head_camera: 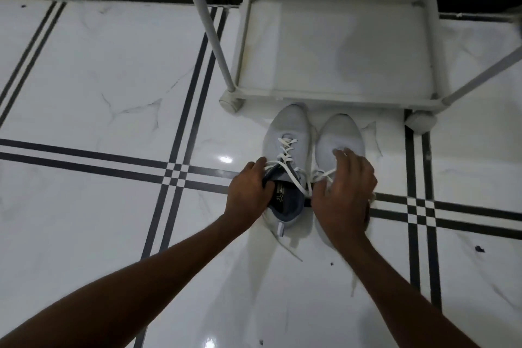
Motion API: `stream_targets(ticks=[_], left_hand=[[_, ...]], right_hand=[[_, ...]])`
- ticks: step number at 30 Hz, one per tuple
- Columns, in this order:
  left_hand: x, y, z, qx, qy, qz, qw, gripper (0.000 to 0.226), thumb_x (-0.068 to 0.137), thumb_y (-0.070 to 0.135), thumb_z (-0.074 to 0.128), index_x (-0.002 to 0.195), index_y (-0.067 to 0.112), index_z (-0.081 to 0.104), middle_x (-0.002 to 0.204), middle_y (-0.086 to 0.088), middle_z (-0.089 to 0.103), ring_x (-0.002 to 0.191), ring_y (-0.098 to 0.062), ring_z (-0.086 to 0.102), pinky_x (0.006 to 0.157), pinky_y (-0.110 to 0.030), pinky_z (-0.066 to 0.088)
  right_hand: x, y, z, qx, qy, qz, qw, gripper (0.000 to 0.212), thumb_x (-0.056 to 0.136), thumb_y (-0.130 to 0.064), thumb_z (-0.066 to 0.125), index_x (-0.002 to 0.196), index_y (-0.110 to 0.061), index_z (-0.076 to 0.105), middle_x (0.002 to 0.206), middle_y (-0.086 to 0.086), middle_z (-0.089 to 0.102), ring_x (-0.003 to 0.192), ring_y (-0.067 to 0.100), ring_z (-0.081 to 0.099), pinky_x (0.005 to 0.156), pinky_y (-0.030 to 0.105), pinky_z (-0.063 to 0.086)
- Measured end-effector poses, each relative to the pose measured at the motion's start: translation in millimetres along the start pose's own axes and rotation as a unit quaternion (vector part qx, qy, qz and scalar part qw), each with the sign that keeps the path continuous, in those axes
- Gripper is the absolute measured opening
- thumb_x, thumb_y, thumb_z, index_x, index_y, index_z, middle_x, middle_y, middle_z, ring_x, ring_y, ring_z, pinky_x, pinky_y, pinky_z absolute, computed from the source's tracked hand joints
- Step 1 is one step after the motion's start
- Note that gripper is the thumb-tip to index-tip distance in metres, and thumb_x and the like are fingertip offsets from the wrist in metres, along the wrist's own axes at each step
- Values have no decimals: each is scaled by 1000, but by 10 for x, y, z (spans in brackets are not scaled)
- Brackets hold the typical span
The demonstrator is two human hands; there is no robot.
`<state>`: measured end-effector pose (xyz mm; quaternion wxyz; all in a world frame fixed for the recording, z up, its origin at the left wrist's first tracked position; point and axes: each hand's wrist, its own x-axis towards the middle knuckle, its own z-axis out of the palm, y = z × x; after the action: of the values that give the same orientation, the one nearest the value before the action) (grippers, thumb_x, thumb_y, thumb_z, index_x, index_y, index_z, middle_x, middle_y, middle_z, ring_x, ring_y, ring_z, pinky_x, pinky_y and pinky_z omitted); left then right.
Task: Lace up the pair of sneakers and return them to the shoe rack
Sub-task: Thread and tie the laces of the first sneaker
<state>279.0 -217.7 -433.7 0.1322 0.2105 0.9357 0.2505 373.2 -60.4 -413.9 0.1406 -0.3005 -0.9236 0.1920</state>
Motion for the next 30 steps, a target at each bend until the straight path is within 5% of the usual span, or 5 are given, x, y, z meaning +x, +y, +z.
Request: stream_targets(ticks=[7,12,18,24,30], left_hand=[[-210,-451,-246,13,10,-34,999,45,86,21,58,129,15,51,108,-9,64,93,-27,63,72,-32,48],[-288,-638,-419,8,27,-57,998,34,86,33,61,114,14,62,100,-6,69,89,-23,66,73,-32,50],[-28,-687,-929,-17,-192,-113,975,27,81,36,77,98,17,69,66,0,73,46,-12,68,51,-19,56],[-14,-771,-1035,-45,-143,-65,987,17,80,20,76,95,13,74,85,0,74,69,-10,68,62,-14,51],[-44,-736,-882,-71,-149,-106,981,22,82,24,77,96,7,72,87,-5,77,82,-14,70,65,-14,45]], right_hand=[[187,-492,373,106,-144,-103,978,21,83,-26,54,87,-8,63,78,10,66,81,32,60,67,41,50],[33,-754,450,105,-291,-106,945,40,77,-45,74,78,-15,48,69,-1,62,66,25,59,61,34,46],[479,-904,169,107,-405,-59,906,13,80,-25,76,72,-20,66,72,-3,65,74,18,64,67,27,44],[957,-1058,-170,486,-367,209,765,22,86,-5,47,67,-5,56,51,7,61,54,22,65,64,31,59],[664,-954,118,105,-273,129,947,30,82,-23,58,91,5,64,80,16,71,87,38,68,76,41,53]])
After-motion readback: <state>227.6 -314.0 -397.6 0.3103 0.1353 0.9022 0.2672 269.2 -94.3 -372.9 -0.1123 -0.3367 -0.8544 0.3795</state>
